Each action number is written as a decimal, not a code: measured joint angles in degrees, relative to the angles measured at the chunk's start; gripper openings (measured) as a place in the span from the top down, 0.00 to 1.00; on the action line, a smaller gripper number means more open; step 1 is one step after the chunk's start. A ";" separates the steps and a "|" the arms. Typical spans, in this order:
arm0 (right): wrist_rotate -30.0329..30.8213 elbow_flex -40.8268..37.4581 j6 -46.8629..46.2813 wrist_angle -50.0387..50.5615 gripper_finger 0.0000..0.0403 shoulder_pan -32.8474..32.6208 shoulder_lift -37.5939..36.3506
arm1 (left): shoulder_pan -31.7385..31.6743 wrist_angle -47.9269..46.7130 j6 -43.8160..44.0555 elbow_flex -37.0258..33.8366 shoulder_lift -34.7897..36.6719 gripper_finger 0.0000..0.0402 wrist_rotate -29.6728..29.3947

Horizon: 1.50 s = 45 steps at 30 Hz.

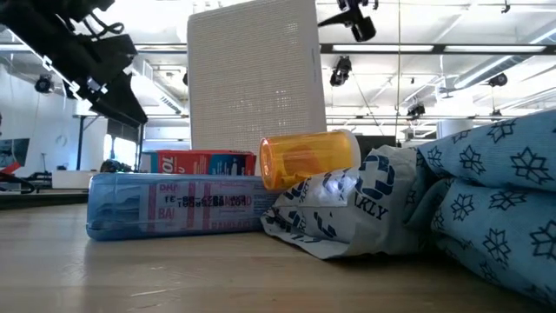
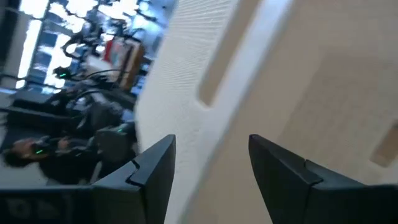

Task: Pick & place medical supplies in basket/bin
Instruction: Adjust the white bin

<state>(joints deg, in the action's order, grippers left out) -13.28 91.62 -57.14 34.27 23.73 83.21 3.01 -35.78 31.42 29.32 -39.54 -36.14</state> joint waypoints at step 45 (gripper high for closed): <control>-11.84 0.85 1.46 -6.76 0.83 0.57 6.89 | -0.84 -1.83 10.12 -2.01 0.19 0.46 -1.25</control>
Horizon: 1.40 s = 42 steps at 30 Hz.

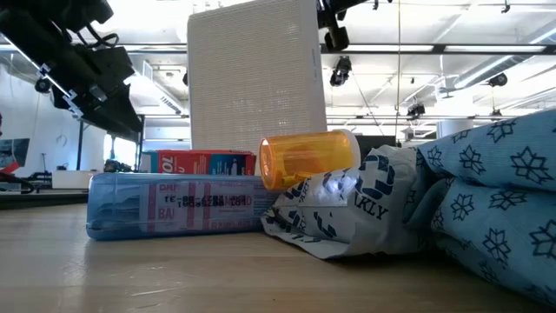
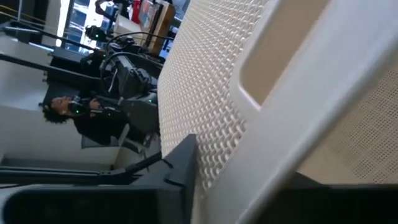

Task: Pick & place medical supplies in basket/bin
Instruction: Adjust the white bin

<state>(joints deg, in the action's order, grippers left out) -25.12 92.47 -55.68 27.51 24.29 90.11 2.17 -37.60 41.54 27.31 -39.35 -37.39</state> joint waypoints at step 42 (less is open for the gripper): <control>27.21 18.13 4.58 37.62 0.97 -6.68 14.72 | 0.00 1.57 -0.02 0.00 0.02 0.46 -0.20</control>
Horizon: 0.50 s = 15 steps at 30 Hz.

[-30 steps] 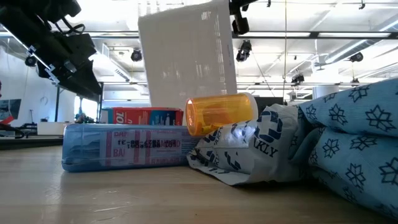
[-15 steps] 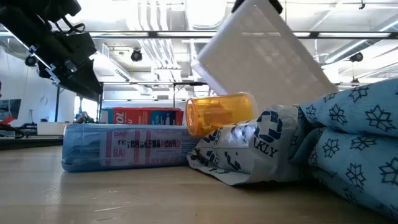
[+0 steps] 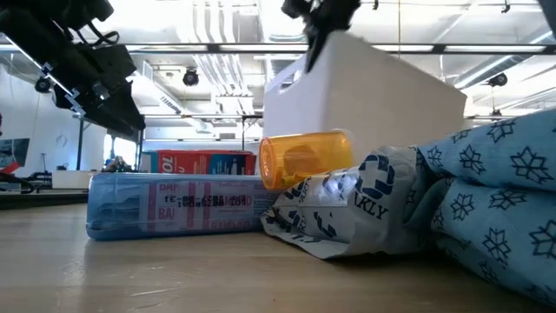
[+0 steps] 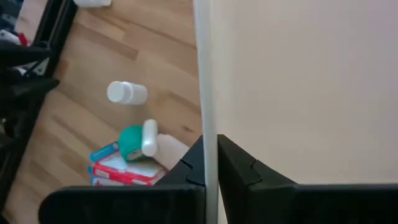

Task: Pick & place medical supplies in basket/bin
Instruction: Adjust the white bin

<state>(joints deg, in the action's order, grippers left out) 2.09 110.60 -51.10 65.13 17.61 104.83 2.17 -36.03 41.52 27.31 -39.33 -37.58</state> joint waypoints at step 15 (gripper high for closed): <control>-7.09 3.94 -1.06 -6.33 0.94 -3.59 13.27 | 0.04 -0.14 0.00 -0.03 0.00 0.46 0.43</control>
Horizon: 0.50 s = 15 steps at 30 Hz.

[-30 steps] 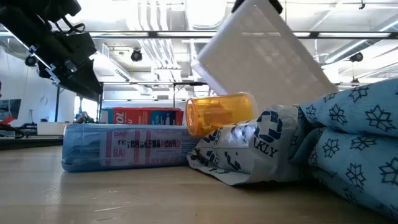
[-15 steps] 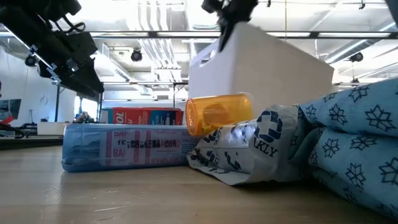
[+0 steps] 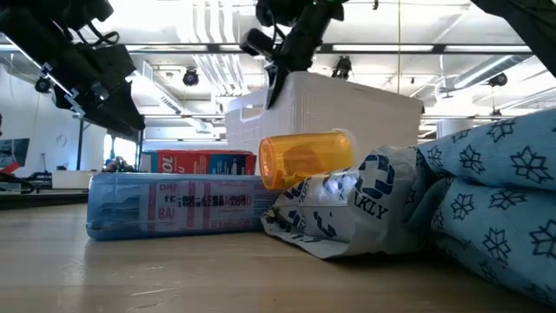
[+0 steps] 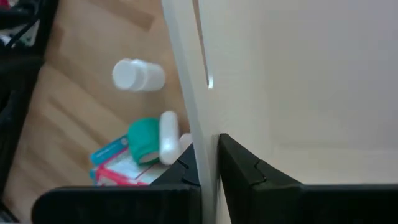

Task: Pick & place medical supplies in basket/bin
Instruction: Adjust the white bin

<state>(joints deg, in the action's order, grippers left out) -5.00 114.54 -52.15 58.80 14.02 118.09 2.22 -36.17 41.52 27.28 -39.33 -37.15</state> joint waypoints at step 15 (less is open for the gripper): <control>10.04 -0.45 -4.05 -3.68 0.77 -6.08 -0.64 | 0.00 -0.05 -0.02 -2.36 0.02 0.46 5.50</control>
<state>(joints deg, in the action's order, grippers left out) 5.03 114.08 -56.21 55.12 7.94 117.45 2.22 -36.23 41.50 24.93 -39.31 -31.65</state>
